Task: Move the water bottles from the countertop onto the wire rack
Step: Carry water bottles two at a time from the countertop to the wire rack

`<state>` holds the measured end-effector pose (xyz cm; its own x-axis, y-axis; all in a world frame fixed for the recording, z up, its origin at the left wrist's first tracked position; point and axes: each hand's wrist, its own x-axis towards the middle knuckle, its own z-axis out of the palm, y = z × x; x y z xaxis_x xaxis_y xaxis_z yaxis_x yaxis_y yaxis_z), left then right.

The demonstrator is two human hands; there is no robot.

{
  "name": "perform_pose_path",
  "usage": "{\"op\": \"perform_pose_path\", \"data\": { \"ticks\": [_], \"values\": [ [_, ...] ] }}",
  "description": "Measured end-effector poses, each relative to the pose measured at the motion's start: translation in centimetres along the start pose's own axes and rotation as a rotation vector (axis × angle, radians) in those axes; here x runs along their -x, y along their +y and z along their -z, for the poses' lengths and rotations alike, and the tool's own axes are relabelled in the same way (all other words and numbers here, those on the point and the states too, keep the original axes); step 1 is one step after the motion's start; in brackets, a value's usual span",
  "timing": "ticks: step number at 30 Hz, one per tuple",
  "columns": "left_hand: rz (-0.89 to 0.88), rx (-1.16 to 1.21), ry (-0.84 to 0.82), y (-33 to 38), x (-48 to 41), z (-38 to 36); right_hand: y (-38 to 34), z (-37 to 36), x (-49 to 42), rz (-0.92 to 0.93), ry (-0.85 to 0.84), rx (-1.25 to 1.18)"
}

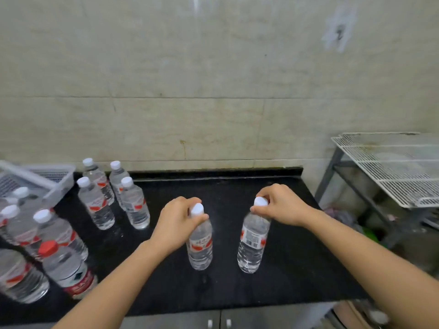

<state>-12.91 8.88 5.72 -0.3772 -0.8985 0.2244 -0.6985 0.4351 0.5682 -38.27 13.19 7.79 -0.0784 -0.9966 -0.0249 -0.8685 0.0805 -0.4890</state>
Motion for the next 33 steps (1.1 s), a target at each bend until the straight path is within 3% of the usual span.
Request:
{"op": "perform_pose_path", "data": {
  "ticks": [10,19,26,33],
  "values": [
    [-0.307,0.377,-0.063,24.0,-3.8,-8.6,12.8,16.9,12.1,-0.088,0.420,-0.082],
    [-0.372,0.742,-0.053,44.7,-10.3,-17.0,26.8,33.1,17.2,-0.132,0.716,-0.166],
    [-0.361,0.737,-0.136,56.3,-17.4,-23.1,37.3,41.4,16.3,-0.228,0.760,-0.151],
    [-0.401,0.642,-0.141,61.3,-25.1,-31.4,47.2,43.8,11.5,-0.293,0.820,-0.159]
  ]
}}
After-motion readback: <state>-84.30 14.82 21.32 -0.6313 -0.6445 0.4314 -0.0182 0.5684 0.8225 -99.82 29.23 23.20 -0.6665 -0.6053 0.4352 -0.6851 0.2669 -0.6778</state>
